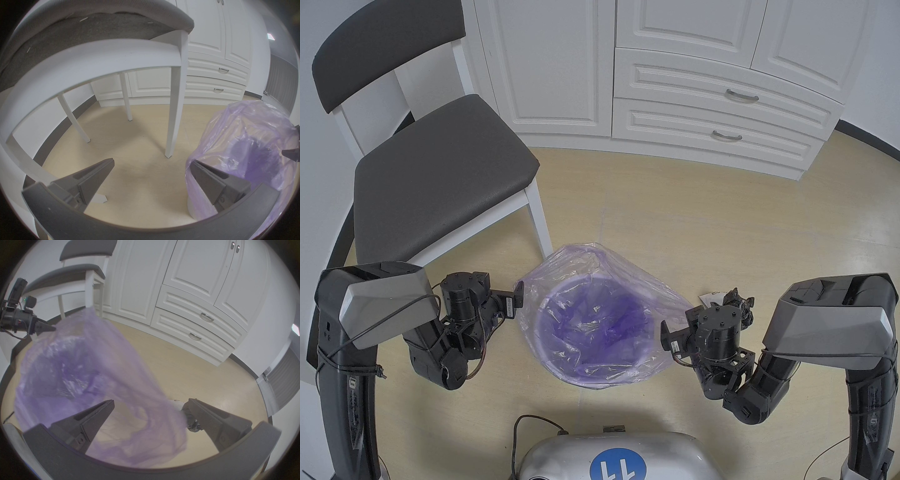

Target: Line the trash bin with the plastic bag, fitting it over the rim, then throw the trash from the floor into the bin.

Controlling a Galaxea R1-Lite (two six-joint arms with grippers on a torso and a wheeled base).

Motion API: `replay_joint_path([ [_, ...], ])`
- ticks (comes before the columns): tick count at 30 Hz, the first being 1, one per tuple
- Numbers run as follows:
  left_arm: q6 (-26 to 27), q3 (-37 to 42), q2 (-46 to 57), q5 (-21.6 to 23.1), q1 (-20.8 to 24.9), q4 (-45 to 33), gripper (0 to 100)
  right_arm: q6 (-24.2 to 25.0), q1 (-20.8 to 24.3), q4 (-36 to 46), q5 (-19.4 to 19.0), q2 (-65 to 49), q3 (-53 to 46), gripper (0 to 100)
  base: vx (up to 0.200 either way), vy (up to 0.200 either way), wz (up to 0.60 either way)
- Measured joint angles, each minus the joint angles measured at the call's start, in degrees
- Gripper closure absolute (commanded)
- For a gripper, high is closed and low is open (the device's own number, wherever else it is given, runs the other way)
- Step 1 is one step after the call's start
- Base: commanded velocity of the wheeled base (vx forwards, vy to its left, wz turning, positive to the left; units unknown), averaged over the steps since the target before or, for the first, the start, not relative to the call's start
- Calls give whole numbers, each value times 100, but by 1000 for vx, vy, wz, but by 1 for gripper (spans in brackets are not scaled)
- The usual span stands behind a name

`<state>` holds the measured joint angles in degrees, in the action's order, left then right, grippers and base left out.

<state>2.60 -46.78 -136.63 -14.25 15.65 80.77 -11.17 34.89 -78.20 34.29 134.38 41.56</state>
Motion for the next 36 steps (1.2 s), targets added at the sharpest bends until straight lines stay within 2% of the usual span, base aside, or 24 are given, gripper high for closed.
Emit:
replay_joint_path([
  [7, 0, 402, 416, 154, 143, 16, 0, 310, 427, -27, -219, -500, -254, 0, 0, 0, 0],
  [12, -41, 404, 483, 169, 210, 22, 0, 452, 466, -24, -227, -642, -154, 0, 0, 0, 0],
  [21, -328, -18, 111, 126, 273, 32, 0, 460, 133, -35, -194, -332, 304, 0, 0, 0, 0],
  [26, -368, -374, -199, 79, 179, -15, 0, 452, -154, -106, -167, -17, 763, 0, 0, 0, 0],
  [36, -445, -1069, -636, -187, -9, -59, 0, 611, -418, -356, -158, 741, 1952, 0, 0, 0, 0],
])
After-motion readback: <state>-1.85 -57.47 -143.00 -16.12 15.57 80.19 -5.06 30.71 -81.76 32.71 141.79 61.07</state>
